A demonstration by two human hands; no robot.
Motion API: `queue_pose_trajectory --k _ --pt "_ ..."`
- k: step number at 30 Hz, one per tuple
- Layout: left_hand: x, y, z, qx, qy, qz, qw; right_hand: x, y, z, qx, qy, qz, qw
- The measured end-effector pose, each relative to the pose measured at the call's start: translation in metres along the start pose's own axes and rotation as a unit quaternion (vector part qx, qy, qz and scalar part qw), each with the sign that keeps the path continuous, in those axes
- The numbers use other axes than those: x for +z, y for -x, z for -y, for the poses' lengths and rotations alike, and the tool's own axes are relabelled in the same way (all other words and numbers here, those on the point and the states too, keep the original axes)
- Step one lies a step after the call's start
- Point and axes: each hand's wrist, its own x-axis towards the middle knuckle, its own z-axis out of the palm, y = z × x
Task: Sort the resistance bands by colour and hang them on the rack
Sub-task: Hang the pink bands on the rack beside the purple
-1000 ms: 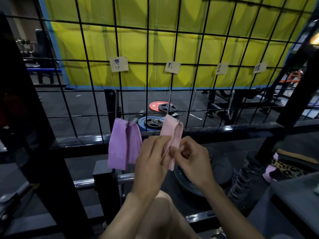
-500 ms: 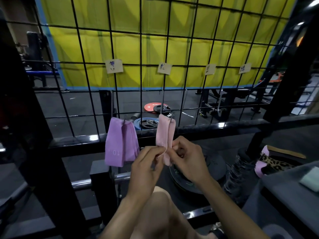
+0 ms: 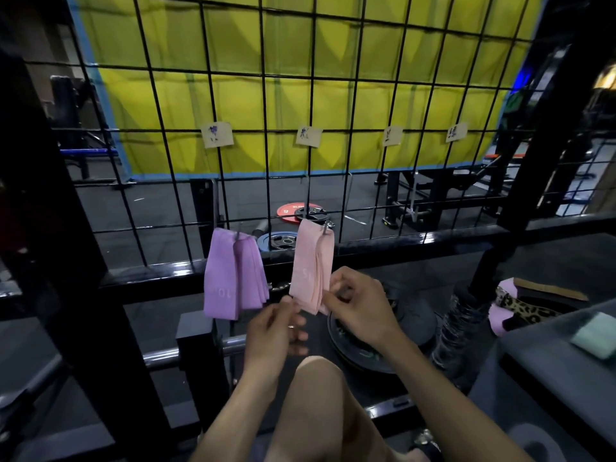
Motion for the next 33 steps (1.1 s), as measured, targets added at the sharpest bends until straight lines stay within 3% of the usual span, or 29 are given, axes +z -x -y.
queue_pose_trajectory --k 4,18,23,33 --pt "0.009 -0.003 -0.010 -0.047 0.029 0.004 0.998 0.001 0.000 -0.003 -0.011 0.016 -0.011 1.000" --pt "0.011 -0.020 -0.006 -0.065 -0.011 0.047 0.997 0.006 0.006 -0.008 -0.072 0.034 0.002 0.997" --pt "0.012 -0.022 -0.005 -0.041 0.032 0.060 0.997 0.006 0.006 -0.010 -0.079 0.041 -0.006 0.996" --pt "0.001 -0.019 0.017 0.054 -0.077 0.018 0.995 0.002 0.008 -0.011 -0.060 0.035 -0.012 0.998"
